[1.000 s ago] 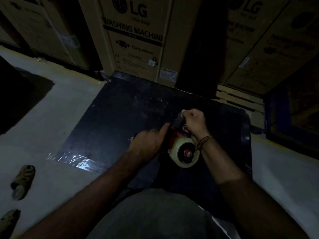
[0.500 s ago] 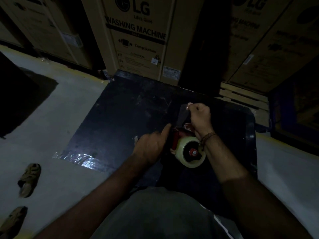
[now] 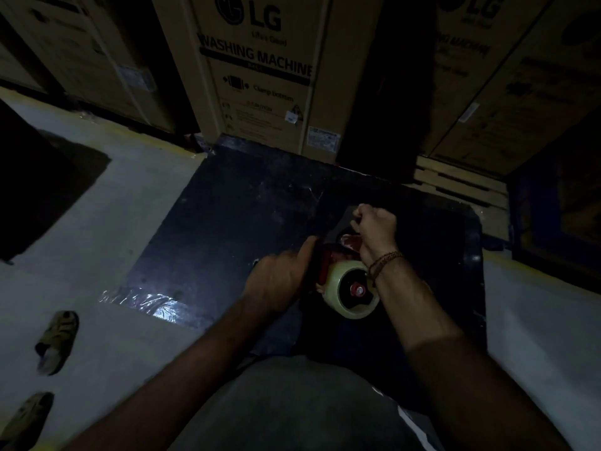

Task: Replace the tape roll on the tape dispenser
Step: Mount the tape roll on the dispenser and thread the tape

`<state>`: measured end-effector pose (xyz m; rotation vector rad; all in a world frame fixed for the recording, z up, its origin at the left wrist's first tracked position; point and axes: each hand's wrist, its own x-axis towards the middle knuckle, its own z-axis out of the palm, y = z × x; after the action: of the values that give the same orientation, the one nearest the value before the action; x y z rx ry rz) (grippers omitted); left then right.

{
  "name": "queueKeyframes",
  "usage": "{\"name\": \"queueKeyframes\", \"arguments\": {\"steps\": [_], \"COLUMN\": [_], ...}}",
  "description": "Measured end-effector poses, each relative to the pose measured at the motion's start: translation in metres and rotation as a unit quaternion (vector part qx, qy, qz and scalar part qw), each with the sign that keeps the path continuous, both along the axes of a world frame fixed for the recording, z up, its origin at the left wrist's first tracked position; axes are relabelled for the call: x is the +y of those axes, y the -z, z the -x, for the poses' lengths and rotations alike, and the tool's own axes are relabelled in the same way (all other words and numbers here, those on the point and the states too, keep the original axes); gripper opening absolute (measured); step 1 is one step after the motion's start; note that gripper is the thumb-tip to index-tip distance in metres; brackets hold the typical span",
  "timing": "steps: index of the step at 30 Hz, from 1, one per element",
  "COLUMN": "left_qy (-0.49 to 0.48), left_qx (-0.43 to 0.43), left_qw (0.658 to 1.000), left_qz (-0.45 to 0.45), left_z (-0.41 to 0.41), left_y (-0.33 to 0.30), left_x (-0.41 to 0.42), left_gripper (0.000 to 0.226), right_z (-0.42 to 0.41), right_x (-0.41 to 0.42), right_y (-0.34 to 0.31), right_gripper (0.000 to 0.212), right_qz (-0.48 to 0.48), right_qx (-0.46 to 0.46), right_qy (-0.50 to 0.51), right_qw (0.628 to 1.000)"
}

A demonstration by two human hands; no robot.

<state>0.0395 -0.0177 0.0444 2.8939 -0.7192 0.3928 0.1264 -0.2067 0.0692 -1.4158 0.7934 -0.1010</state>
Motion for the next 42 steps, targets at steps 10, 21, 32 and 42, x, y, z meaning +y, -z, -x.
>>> {"name": "queueKeyframes", "arguments": {"steps": [10,21,32,42], "left_qy": [0.024,0.048,-0.021,-0.098], "left_qx": [-0.018,0.014,0.094,0.196], "left_qw": [0.999,0.999,0.993,0.938], "left_qz": [-0.040,-0.014,0.067,0.269], "left_z": [-0.005,0.003,0.001,-0.011], "left_y": [0.001,0.012,0.005,-0.012], "left_x": [0.001,0.012,0.012,-0.024], "left_gripper": [0.100,0.076,0.087,0.087], "right_z": [-0.002,0.002,0.031,0.092], "right_x": [-0.009,-0.030,-0.064,-0.081], "right_y": [0.006,-0.001,-0.007,-0.009], "right_gripper": [0.025,0.016,0.026,0.063], "right_qz": [-0.042,-0.112,-0.063,-0.198], "right_qx": [0.050,0.178,0.148,0.070], "right_qy": [-0.018,-0.091,-0.135,-0.177], "right_qw": [0.998,0.973,0.978,0.962]}}
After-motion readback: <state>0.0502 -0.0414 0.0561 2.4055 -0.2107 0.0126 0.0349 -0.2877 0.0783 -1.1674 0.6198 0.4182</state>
